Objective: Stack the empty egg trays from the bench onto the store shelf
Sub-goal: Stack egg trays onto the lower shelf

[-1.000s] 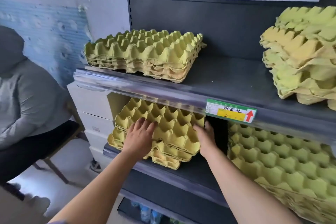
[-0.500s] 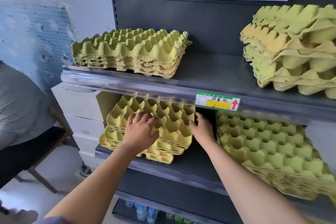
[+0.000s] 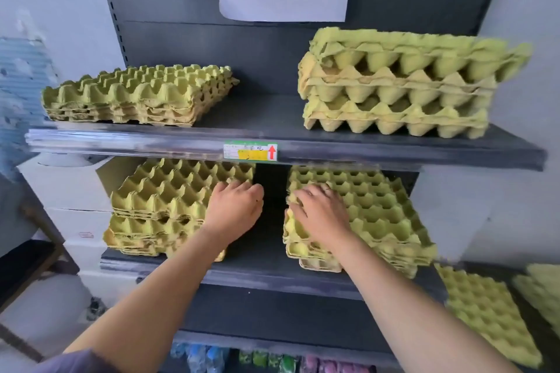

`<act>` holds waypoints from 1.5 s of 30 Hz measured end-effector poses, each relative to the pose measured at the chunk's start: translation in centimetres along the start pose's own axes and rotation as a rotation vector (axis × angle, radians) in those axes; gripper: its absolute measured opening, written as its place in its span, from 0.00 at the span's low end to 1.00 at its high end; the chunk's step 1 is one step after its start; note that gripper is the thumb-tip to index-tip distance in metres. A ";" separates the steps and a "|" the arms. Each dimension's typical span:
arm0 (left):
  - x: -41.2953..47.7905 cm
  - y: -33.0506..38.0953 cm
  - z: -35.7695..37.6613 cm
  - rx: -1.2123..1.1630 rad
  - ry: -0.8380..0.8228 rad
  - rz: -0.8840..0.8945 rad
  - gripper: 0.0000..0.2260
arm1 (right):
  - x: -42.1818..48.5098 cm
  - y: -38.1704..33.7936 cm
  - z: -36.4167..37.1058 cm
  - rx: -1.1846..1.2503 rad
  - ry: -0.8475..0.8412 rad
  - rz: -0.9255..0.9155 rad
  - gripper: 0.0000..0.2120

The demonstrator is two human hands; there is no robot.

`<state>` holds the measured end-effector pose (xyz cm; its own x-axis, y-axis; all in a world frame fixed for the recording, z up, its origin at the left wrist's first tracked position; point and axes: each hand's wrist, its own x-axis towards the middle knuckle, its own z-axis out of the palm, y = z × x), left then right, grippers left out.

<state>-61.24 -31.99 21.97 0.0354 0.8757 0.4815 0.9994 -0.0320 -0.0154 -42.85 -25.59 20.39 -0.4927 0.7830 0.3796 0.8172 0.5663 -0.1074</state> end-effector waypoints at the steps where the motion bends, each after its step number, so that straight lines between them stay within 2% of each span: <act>1: 0.2 2.4 -0.2 -0.009 0.008 0.022 0.07 | -1.5 1.8 -0.9 -0.019 0.000 0.005 0.17; 7: 1.7 17.4 -0.4 -0.136 0.002 0.172 0.09 | -10.9 14.0 -7.1 -0.103 0.068 0.097 0.18; 10: 2.1 24.4 -0.2 -0.208 -0.065 0.239 0.08 | -15.4 19.4 -9.4 -0.146 0.056 0.188 0.18; 19: 5.1 41.4 3.3 -0.298 -0.184 0.543 0.10 | -24.6 33.4 -11.9 -0.211 0.012 0.394 0.16; 22: 7.4 46.2 5.7 -0.274 -0.241 0.631 0.12 | -26.2 37.9 -11.9 -0.235 -0.042 0.457 0.15; 27: 11.8 53.3 10.7 -0.252 -0.446 0.712 0.15 | -27.6 45.1 -12.0 -0.222 -0.197 0.599 0.17; 32: 14.5 58.8 15.3 -0.278 -0.543 0.747 0.15 | -29.0 51.5 -10.9 -0.125 -0.344 0.760 0.22; 36: 15.6 61.6 18.6 -0.271 -0.597 0.740 0.15 | -30.0 56.2 -9.2 -0.065 -0.419 0.818 0.23; 45: 14.6 65.1 29.0 -0.258 -0.761 0.434 0.16 | -31.9 67.0 -0.7 0.099 -0.615 0.872 0.21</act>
<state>4.42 -7.31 2.63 0.4915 0.8399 -0.2302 0.8696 -0.4595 0.1806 27.85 -12.82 1.73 0.1608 0.9070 -0.3892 0.9455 -0.2547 -0.2029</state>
